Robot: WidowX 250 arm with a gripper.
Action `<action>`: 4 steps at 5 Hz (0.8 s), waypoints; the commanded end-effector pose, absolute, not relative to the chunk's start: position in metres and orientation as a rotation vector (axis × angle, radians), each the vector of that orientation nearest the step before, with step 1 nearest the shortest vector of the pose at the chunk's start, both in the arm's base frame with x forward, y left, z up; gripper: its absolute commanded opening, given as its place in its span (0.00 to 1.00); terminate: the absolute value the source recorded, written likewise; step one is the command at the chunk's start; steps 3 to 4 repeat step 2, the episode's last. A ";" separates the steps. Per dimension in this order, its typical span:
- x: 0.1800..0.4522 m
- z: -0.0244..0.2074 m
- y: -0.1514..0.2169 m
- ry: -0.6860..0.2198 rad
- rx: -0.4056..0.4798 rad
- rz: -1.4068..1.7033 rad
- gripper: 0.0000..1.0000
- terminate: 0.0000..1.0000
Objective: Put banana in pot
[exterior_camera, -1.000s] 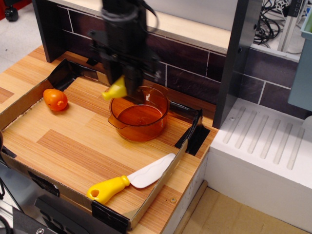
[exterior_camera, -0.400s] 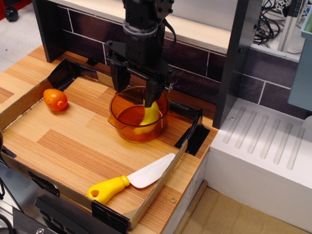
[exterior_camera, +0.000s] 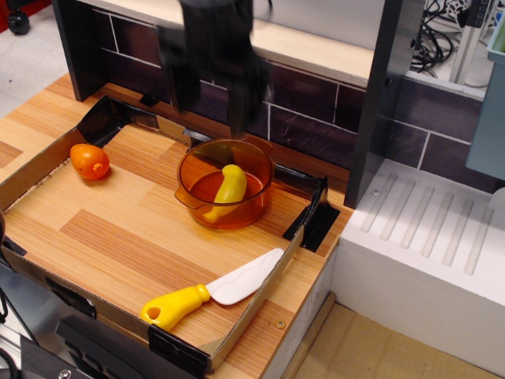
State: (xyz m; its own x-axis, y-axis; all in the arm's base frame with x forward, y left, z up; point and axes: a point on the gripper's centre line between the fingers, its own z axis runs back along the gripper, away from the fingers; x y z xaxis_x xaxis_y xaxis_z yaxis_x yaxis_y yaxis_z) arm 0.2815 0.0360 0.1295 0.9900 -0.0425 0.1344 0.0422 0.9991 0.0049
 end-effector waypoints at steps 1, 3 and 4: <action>0.279 0.166 0.045 -0.198 -0.013 -0.056 1.00 0.00; 0.279 0.166 0.045 -0.198 -0.013 -0.056 1.00 1.00; 0.279 0.166 0.045 -0.198 -0.013 -0.056 1.00 1.00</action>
